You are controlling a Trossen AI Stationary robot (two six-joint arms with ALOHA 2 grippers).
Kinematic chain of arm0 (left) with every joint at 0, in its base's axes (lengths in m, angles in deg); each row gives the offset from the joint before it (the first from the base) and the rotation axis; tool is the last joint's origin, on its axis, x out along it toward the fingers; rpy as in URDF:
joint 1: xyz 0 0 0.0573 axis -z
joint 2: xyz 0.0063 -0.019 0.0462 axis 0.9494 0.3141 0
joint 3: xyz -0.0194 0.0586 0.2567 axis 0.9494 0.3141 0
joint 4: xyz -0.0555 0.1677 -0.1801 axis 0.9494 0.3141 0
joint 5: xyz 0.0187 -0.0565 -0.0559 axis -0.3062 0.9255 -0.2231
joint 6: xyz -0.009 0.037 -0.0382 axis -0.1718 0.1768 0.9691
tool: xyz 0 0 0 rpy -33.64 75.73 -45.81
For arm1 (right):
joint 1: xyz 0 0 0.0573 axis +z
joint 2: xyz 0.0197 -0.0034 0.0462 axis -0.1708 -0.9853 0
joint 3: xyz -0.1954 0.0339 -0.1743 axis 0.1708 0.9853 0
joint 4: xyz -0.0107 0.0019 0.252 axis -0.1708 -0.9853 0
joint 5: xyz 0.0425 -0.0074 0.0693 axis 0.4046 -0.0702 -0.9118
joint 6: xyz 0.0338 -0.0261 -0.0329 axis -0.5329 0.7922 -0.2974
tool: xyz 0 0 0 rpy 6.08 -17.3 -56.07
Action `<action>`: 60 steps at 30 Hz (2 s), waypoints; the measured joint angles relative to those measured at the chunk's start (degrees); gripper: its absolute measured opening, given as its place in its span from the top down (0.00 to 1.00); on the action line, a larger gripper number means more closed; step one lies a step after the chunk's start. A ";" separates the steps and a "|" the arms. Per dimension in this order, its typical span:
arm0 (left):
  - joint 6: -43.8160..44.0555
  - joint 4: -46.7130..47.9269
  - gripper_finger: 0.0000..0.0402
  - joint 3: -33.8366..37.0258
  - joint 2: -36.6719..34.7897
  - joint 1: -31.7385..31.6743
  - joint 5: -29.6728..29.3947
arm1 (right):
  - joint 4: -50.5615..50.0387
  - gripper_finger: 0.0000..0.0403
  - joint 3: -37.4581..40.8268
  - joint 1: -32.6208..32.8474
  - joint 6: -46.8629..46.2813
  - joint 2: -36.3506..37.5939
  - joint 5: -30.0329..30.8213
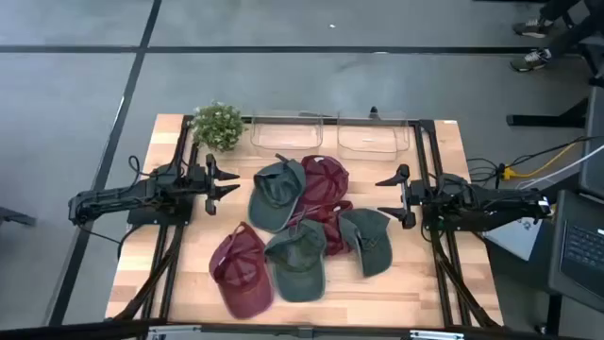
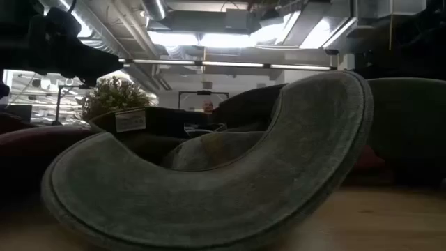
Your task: Pick & Place hat
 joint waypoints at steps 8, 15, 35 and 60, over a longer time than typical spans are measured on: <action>0.00 0.00 0.68 -0.01 0.00 -0.01 -0.01 | 0.02 0.10 0.01 0.02 0.01 0.00 0.00; 0.00 -0.01 0.68 -0.01 0.00 -0.01 0.00 | 0.02 0.10 0.02 0.01 0.01 0.00 0.00; 0.00 0.00 0.68 0.01 0.00 -0.01 0.01 | 0.00 0.10 0.02 0.02 0.02 0.00 0.00; 0.00 -0.02 0.68 0.01 0.00 0.01 -0.01 | -21.21 0.10 -17.42 0.00 0.02 -6.09 0.00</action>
